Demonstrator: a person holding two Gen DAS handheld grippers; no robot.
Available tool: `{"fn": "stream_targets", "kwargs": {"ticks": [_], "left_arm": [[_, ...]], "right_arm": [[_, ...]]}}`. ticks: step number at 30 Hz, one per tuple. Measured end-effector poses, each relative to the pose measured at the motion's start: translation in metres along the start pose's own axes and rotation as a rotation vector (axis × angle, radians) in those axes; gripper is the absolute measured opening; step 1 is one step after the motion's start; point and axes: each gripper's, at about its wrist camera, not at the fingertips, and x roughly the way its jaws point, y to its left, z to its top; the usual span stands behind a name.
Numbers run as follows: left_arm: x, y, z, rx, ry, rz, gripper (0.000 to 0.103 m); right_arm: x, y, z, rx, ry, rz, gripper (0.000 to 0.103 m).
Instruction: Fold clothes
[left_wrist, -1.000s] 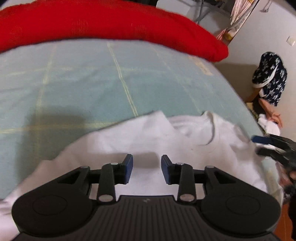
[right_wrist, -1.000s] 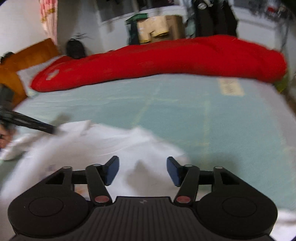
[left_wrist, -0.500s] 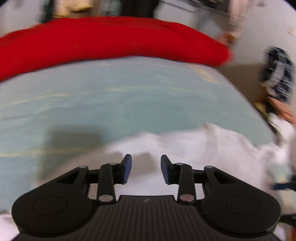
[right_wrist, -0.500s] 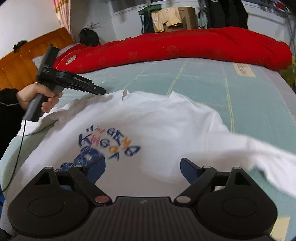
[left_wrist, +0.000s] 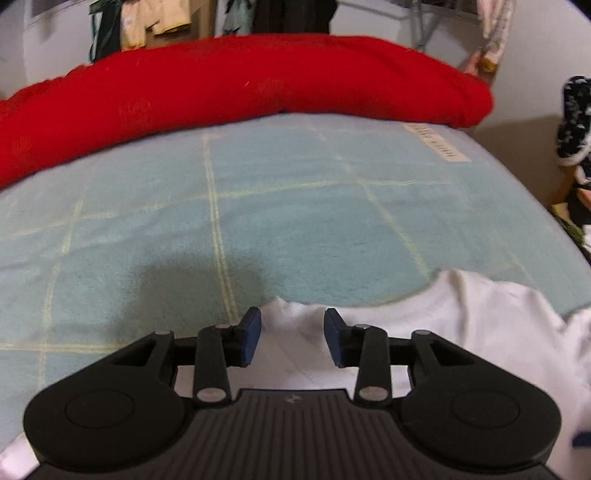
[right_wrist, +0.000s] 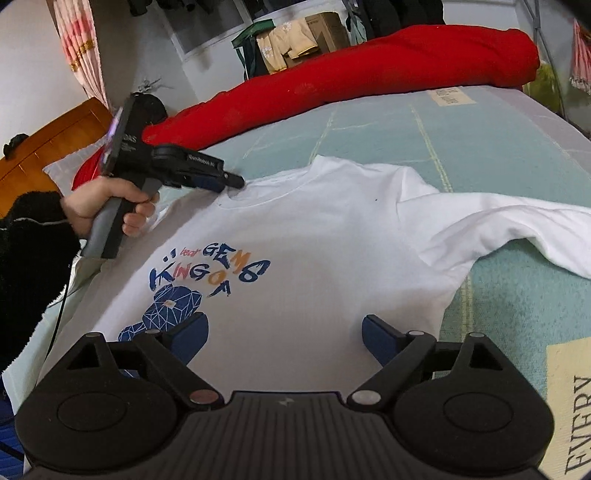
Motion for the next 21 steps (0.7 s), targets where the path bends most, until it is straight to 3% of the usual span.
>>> {"fn": "stream_targets", "kwargs": {"ticks": [3,5,7,9,11,15,18,21], "left_arm": [[-0.02,-0.004,-0.01,0.018,0.025,-0.106,0.044],[-0.024,-0.006,-0.022,0.037,0.089,-0.152,0.045],[-0.016,-0.005,-0.033,0.063,0.116,-0.139,0.045],[-0.006,0.001,-0.033,0.073,0.065,-0.095,0.048],[0.009,0.01,-0.024,0.041,0.021,-0.034,0.048],[0.025,0.016,-0.004,-0.036,0.026,0.021,0.045],[0.002,0.003,-0.007,0.01,0.04,0.018,0.043],[-0.04,-0.007,-0.024,0.056,0.056,-0.039,0.046]], "right_arm": [[0.0,0.0,-0.002,0.002,-0.008,0.002,0.096],[0.001,-0.001,-0.003,0.011,-0.014,0.006,0.098],[0.003,-0.002,-0.004,0.026,-0.019,0.014,0.102],[0.006,-0.002,-0.004,0.034,-0.02,0.015,0.103],[0.008,-0.001,-0.004,0.027,-0.015,0.004,0.103],[0.005,0.001,-0.004,0.017,-0.01,-0.009,0.103],[-0.001,0.003,-0.004,0.016,-0.009,-0.014,0.103],[-0.015,0.011,-0.002,0.008,-0.033,-0.004,0.103]]}}
